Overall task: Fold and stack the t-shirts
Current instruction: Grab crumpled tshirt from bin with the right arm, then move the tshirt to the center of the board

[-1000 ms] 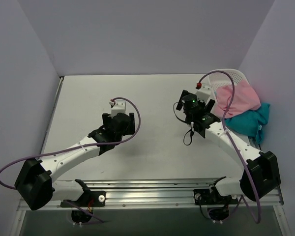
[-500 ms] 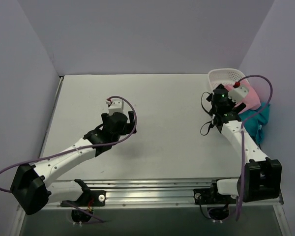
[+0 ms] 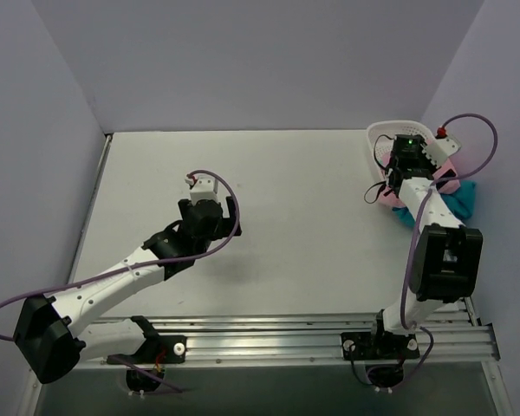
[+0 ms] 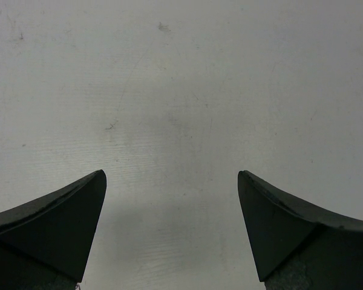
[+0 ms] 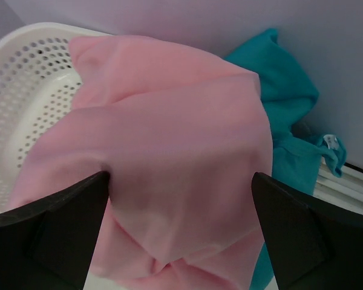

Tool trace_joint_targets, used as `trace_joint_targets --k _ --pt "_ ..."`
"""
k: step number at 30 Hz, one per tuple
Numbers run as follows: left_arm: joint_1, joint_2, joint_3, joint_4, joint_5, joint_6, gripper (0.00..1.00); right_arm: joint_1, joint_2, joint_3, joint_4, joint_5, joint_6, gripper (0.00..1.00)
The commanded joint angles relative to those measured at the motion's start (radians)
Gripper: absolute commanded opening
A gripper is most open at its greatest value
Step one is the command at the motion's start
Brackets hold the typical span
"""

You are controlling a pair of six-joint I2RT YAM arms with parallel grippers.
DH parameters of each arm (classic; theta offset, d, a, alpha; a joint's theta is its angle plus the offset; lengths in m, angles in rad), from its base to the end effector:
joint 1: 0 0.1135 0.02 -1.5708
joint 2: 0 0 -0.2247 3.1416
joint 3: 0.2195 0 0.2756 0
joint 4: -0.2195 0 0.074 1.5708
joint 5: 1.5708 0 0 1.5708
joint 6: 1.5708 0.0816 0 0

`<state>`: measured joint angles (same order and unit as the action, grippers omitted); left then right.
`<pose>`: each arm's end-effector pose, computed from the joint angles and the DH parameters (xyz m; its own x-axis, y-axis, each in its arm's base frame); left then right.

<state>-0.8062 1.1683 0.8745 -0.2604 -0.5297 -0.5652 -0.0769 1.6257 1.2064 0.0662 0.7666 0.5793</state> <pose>0.2579 -0.2093 0.2238 -0.4819 -0.1653 -0.8605 0.0796 0.9697 -0.2309 0.4214 -0.0892 0.2372 0.0970 0.3880 -0.9165 0.7781 0.5446 0.3129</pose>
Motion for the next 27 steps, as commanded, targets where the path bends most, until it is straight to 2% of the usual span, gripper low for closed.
trace_joint_targets --k 1,3,5,6,7,8,9,14,17,19,22,25,26,27 --pt "-0.007 -0.01 0.009 0.013 -0.013 0.01 0.99 -0.038 0.04 0.041 -0.043 0.019 0.036 1.0" --pt "-0.007 -0.009 0.009 0.01 -0.013 0.01 0.99 -0.066 0.074 0.041 -0.045 -0.006 0.05 0.99" --pt "-0.007 -0.01 0.009 0.01 -0.016 0.011 0.99 -0.089 0.097 0.035 -0.026 -0.067 0.044 0.73" --pt "-0.008 -0.012 0.009 0.01 -0.018 0.011 0.99 -0.095 0.1 0.035 -0.017 -0.085 0.042 0.54" --pt "-0.008 -0.012 0.009 0.012 -0.019 0.013 0.99 -0.101 0.1 0.033 -0.014 -0.102 0.044 0.19" --pt "-0.008 -0.012 0.008 0.012 -0.019 0.013 0.99 -0.106 0.097 0.032 -0.009 -0.124 0.044 0.04" --pt "-0.008 -0.01 0.009 0.01 -0.023 0.013 0.99 -0.109 0.092 0.03 -0.008 -0.131 0.045 0.0" --pt "-0.008 -0.01 0.006 0.013 -0.013 0.013 0.99 -0.074 -0.011 0.009 0.021 -0.153 0.033 0.0" --pt "-0.008 -0.006 0.007 0.016 -0.006 0.011 0.99 0.027 -0.104 0.024 0.03 -0.113 -0.01 0.0" --pt "-0.007 -0.006 0.009 0.018 -0.001 0.011 0.99 0.122 -0.148 0.09 -0.014 -0.069 -0.024 0.0" --pt "-0.007 -0.012 0.006 0.013 -0.007 0.01 0.99 0.199 -0.184 0.201 -0.062 -0.13 -0.027 0.0" --pt "-0.007 -0.03 0.001 0.01 -0.026 0.008 0.99 0.357 -0.187 0.321 -0.111 -0.171 -0.047 0.0" --pt "-0.007 -0.041 0.0 0.009 -0.03 0.008 0.99 0.467 -0.185 0.35 -0.118 -0.123 -0.059 0.0" --pt "-0.007 -0.045 -0.002 0.009 -0.039 0.008 0.99 0.524 -0.185 0.376 -0.124 -0.086 -0.079 0.0"
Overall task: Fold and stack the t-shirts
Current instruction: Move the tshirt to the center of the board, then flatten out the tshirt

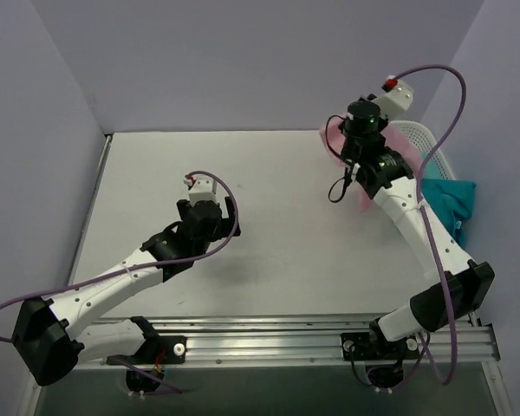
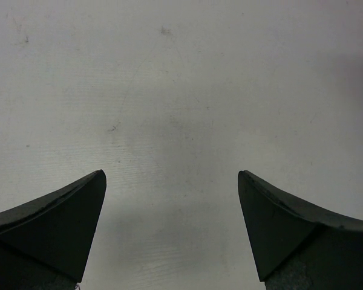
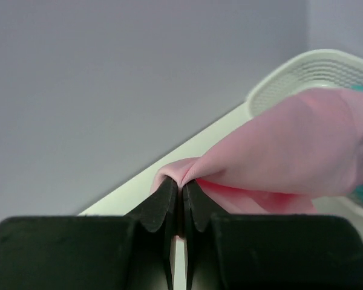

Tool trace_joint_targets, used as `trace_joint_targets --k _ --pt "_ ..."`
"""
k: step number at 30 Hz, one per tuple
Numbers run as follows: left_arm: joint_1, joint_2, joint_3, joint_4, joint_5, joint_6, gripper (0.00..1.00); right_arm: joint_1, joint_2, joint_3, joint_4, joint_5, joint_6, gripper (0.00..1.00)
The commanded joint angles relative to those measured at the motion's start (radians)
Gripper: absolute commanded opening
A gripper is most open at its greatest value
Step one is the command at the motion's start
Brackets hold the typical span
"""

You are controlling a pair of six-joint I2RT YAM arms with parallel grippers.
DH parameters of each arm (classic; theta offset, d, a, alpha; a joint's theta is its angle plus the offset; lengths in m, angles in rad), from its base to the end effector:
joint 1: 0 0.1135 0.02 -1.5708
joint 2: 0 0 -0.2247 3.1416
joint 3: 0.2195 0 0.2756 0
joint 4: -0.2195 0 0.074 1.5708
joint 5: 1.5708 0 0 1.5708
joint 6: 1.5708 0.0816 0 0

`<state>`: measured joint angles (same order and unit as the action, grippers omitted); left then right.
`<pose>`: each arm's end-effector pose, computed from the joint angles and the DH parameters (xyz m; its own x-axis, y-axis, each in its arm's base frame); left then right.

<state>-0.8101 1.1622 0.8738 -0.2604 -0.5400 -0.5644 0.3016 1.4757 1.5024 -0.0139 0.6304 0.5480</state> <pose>0.2569 -0.2090 0.2256 -0.4744 -0.1670 -0.8643 0.0771 0.9702 -0.2297 0.4018 0.0746 0.4061 0.1786 0.4963 -0.8496 0.2692 0.8058 0.5274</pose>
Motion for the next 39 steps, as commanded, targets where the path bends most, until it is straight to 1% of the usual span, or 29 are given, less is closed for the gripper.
trace_joint_targets --k 1,2,3,4,5,6,7,8,9,10,12,15,19,20,21,22,23,24,25,26,28,29,30,31,33,34,36,37,39 --pt "-0.003 -0.045 -0.002 0.004 -0.037 0.009 0.99 0.195 -0.046 0.119 -0.047 0.096 -0.087 0.0" --pt "-0.003 -0.058 -0.004 -0.002 -0.046 0.008 0.99 0.238 -0.058 0.127 -0.049 0.191 -0.101 0.0" --pt "-0.003 -0.064 -0.007 -0.005 -0.067 0.009 0.99 0.281 -0.072 0.127 -0.047 0.221 -0.109 0.0" --pt "-0.003 -0.073 -0.009 -0.01 -0.075 0.006 0.99 0.284 -0.113 0.119 -0.043 0.236 -0.111 0.12" --pt "-0.001 -0.088 -0.01 -0.011 -0.083 0.006 0.99 0.283 -0.133 0.078 -0.037 0.309 -0.106 0.36" --pt "-0.003 -0.096 -0.016 -0.011 -0.087 0.006 0.99 0.266 -0.155 0.05 -0.038 0.352 -0.1 0.84" --pt "-0.003 -0.104 -0.019 -0.008 -0.092 0.006 0.99 0.248 -0.19 0.024 -0.055 0.383 -0.064 1.0" --pt "-0.003 -0.116 -0.024 -0.004 -0.094 0.008 0.99 0.225 -0.204 -0.022 -0.084 0.394 -0.034 1.0" --pt "-0.003 -0.121 -0.028 -0.002 -0.095 0.008 0.99 0.176 -0.219 -0.046 -0.137 0.379 -0.005 1.0" --pt "-0.003 -0.124 -0.029 0.0 -0.1 0.008 0.99 0.159 -0.242 -0.074 -0.159 0.362 0.021 1.0" --pt "-0.003 -0.121 -0.03 0.0 -0.103 0.008 0.99 0.146 -0.258 -0.158 -0.178 0.324 0.064 1.0" --pt "-0.001 -0.105 -0.025 0.003 -0.1 0.006 0.99 0.148 -0.246 -0.194 -0.228 0.31 0.098 1.0" --pt "-0.001 -0.072 -0.025 0.015 -0.049 -0.04 0.99 0.178 -0.232 -0.195 -0.293 0.307 0.144 1.0" --pt "-0.001 -0.052 -0.027 0.021 -0.029 -0.054 0.99 0.215 -0.238 -0.211 -0.275 0.302 0.144 1.0" --pt "-0.001 -0.041 -0.03 0.038 0.026 -0.071 1.0 0.232 -0.242 -0.231 -0.262 0.296 0.147 1.0" --pt "-0.003 -0.024 -0.033 0.044 0.046 -0.104 1.0 0.246 -0.252 -0.273 -0.255 0.287 0.154 1.0" --pt "-0.004 0.003 -0.038 0.05 0.07 -0.123 1.0 0.26 -0.253 -0.298 -0.244 0.246 0.158 1.0" --pt "-0.008 0.017 -0.042 0.055 0.116 -0.143 0.94 0.26 -0.255 -0.323 -0.226 0.22 0.171 1.0" --pt "-0.014 0.028 -0.045 0.053 0.13 -0.178 0.92 0.26 -0.253 -0.37 -0.224 0.2 0.185 1.0" --pt "-0.043 0.037 -0.048 0.049 0.14 -0.189 0.92 0.261 -0.252 -0.398 -0.204 0.151 0.188 1.0" --pt "-0.095 0.027 -0.041 0.015 0.141 -0.21 0.91 0.266 -0.247 -0.474 -0.189 0.111 0.205 1.0" --pt "-0.16 0.021 -0.026 -0.012 0.135 -0.216 0.92 0.269 -0.246 -0.494 -0.175 0.077 0.208 1.0" --pt "-0.194 0.017 -0.016 -0.083 0.118 -0.227 0.92 0.277 -0.242 -0.511 -0.175 0.068 0.211 1.0" --pt "-0.228 0.013 -0.01 -0.118 0.086 -0.262 0.92 0.281 -0.241 -0.527 -0.178 0.066 0.22 1.0" --pt "-0.286 -0.007 -0.033 -0.192 0.083 -0.31 0.92 0.287 -0.242 -0.568 -0.187 0.077 0.233 1.0" --pt "-0.296 -0.016 -0.05 -0.198 0.095 -0.357 0.92 0.287 -0.248 -0.582 -0.192 0.086 0.24 1.0" --pt "-0.314 -0.058 -0.091 -0.197 0.139 -0.4 0.91 0.289 -0.253 -0.626 -0.189 0.101 0.25 1.0" --pt "-0.323 -0.073 -0.129 -0.192 0.146 -0.432 0.91 0.286 -0.259 -0.64 -0.187 0.104 0.254 1.0" --pt "-0.348 -0.104 -0.159 -0.197 0.141 -0.454 0.9 0.284 -0.261 -0.674 -0.173 0.101 0.263 1.0"
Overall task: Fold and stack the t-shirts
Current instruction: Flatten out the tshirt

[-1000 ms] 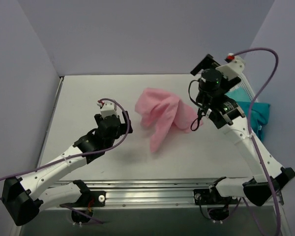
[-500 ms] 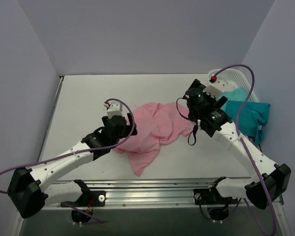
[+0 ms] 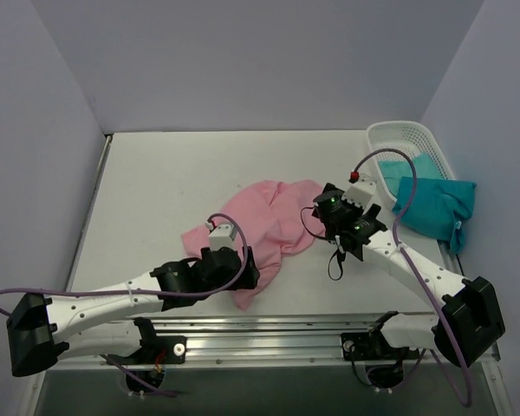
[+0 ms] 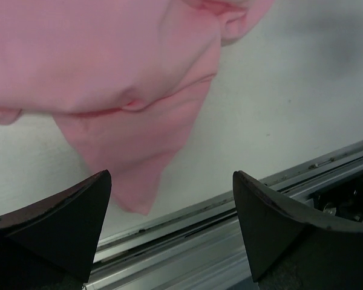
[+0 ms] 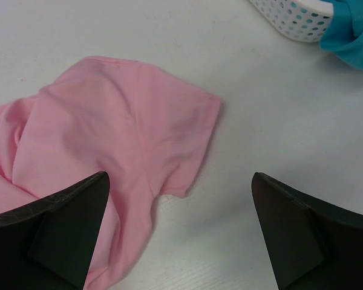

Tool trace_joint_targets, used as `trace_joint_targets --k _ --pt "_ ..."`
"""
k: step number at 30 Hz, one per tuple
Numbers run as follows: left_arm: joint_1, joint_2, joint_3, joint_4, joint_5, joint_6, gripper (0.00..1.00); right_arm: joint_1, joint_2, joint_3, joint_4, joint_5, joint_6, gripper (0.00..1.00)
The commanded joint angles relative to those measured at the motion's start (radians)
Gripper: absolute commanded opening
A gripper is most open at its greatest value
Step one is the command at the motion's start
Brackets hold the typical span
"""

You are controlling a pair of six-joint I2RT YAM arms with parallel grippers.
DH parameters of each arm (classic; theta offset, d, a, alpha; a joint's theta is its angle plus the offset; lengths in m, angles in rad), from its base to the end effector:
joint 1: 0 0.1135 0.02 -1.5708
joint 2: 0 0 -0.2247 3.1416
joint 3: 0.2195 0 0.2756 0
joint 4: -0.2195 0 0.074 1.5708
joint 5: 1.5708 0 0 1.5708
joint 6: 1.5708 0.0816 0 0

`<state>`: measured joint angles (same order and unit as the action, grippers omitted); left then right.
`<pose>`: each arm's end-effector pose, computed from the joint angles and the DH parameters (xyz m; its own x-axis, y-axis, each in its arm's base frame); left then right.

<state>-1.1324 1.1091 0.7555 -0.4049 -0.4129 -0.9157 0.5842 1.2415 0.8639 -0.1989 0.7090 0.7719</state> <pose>0.1574 -0.2586 0.1755 -0.7375 -0.1380 -0.6611 0.1984 0.8914 -0.4075 0.3075 0.1396 0.2086 -0.3002 0.4362 -0.8483 0.3435 0.8791 0.3305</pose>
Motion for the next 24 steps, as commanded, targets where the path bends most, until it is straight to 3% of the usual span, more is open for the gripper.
trace_joint_targets --k 1,7,12,17,24 --pt "-0.049 -0.054 -0.053 -0.064 0.01 -0.126 0.9 0.0 -0.027 -0.043 0.016 0.012 0.041 1.0" --pt "-0.133 -0.003 -0.094 -0.172 -0.066 -0.273 0.89 0.0 -0.022 -0.062 0.023 0.014 0.05 1.0" --pt "-0.159 0.032 -0.186 -0.08 -0.046 -0.345 0.88 0.0 -0.034 -0.081 0.035 0.017 0.05 1.0" --pt "-0.176 0.073 -0.215 -0.074 -0.09 -0.425 0.87 0.0 -0.034 -0.091 0.03 0.026 0.046 1.0" --pt "-0.178 0.139 -0.248 0.054 -0.124 -0.466 0.86 0.0 -0.024 -0.095 0.046 0.02 0.035 1.0"
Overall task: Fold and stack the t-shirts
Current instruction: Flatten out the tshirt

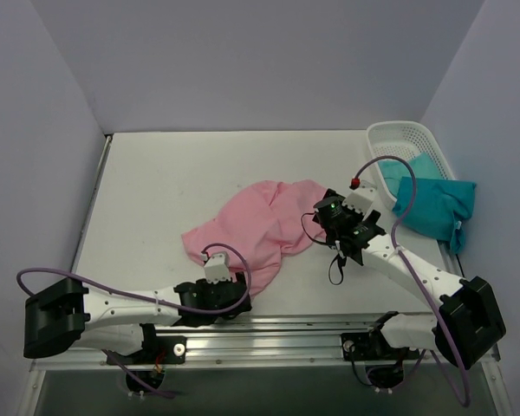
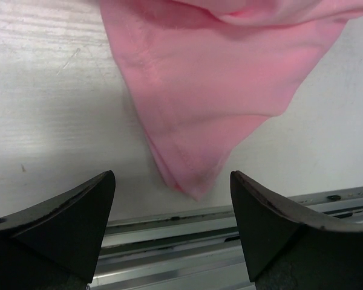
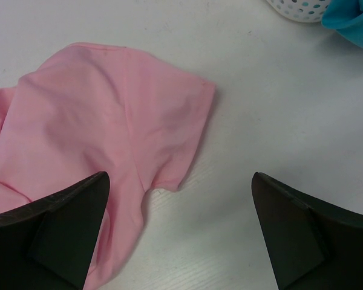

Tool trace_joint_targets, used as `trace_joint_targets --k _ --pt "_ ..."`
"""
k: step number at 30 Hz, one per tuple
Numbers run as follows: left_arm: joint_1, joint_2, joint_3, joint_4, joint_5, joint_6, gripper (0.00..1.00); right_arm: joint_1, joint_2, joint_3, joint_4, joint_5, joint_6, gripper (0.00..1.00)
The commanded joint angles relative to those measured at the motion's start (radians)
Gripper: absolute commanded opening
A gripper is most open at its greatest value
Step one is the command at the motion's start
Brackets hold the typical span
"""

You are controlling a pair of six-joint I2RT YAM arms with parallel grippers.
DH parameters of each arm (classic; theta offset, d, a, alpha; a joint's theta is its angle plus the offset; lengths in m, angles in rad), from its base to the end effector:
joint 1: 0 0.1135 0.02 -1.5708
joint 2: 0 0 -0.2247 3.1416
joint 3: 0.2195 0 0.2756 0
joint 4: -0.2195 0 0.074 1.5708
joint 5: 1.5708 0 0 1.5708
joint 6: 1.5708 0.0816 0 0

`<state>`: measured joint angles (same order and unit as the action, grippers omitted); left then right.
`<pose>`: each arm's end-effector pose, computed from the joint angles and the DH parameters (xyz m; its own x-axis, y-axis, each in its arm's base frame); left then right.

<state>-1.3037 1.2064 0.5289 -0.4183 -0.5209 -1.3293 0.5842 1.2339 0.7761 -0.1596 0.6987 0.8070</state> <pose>0.1060 -0.2336 0.0728 -0.8101 -0.2303 -0.5391 -0.0422 0.9401 -0.3382 0.2999 0.1354 0.1815 -0.3230 0.4493 -0.8329 0.3593 0.8724 0.3313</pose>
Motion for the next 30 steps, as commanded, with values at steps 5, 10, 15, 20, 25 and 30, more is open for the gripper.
trace_joint_targets --k 5,10,15,20,25,30 --pt "-0.006 0.096 0.02 0.076 -0.044 -0.039 0.87 0.0 0.002 -0.009 0.02 0.035 -0.005 1.0" --pt "-0.006 0.157 0.046 0.128 -0.015 0.019 0.87 -0.001 0.027 -0.008 0.031 0.036 -0.006 1.0" --pt "-0.005 0.216 0.054 0.205 0.022 0.056 0.77 -0.004 0.038 -0.011 0.034 0.039 -0.006 1.0" --pt "-0.005 0.242 0.057 0.24 0.047 0.071 0.55 -0.009 0.038 -0.012 0.032 0.042 -0.008 1.0" --pt "-0.005 0.242 0.059 0.246 0.041 0.094 0.28 -0.014 0.038 -0.017 0.034 0.044 -0.006 1.0" --pt "-0.002 0.236 0.062 0.225 0.015 0.107 0.08 -0.017 0.041 -0.02 0.035 0.047 -0.005 1.0"
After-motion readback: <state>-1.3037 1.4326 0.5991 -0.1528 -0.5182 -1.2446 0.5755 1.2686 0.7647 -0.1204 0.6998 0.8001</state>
